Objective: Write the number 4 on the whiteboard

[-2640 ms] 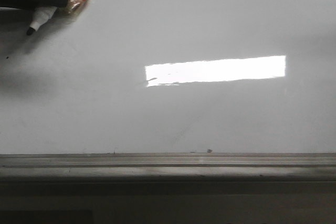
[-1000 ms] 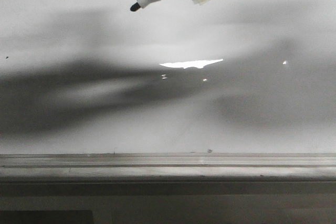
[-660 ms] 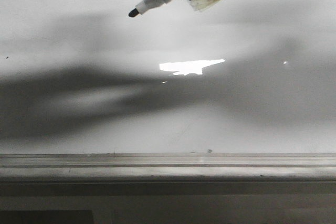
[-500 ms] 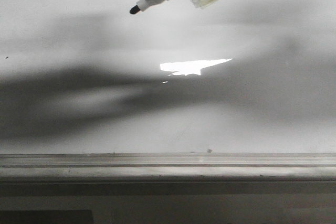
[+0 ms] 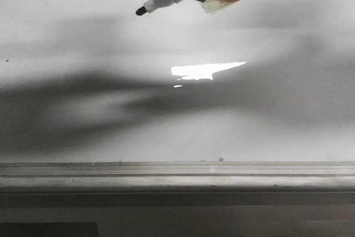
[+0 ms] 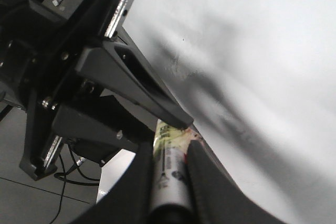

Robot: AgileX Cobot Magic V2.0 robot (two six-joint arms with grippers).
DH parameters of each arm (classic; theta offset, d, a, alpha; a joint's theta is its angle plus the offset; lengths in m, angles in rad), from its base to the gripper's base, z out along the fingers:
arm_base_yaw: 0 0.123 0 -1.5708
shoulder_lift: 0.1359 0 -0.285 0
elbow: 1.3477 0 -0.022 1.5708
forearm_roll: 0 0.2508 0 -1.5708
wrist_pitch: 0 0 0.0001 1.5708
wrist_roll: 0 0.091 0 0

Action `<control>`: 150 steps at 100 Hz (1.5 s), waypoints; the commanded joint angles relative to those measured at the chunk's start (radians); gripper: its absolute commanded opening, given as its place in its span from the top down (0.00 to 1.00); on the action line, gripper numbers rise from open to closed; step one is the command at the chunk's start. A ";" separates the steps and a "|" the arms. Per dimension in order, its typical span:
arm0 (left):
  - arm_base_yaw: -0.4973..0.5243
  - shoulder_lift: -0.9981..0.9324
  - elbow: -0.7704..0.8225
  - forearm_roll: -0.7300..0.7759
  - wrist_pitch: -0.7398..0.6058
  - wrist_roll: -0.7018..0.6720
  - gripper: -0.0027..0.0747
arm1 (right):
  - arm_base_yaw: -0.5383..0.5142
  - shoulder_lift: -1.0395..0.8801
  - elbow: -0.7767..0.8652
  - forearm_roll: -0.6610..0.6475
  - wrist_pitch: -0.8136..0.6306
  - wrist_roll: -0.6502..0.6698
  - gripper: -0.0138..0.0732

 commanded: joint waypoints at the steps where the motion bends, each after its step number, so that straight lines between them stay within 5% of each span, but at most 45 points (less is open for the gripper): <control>1: 0.015 -0.042 -0.038 -0.023 -0.041 -0.021 0.73 | 0.003 -0.007 -0.031 0.092 0.046 -0.011 0.91; 35: 0.308 -0.214 -0.032 -0.103 0.038 -0.141 0.37 | 0.003 -0.080 -0.006 0.088 -0.118 -0.047 0.91; 73: 0.628 -0.390 0.176 -0.326 0.022 -0.139 0.35 | 0.093 -0.130 0.023 0.215 -0.416 -0.224 0.91; 108: 0.662 -0.421 0.203 -0.342 -0.002 -0.139 0.35 | 0.176 -0.050 0.023 0.251 -0.607 -0.298 0.91; 150: 0.662 -0.421 0.203 -0.342 -0.017 -0.139 0.35 | 0.176 0.013 0.027 0.231 -0.493 -0.289 0.91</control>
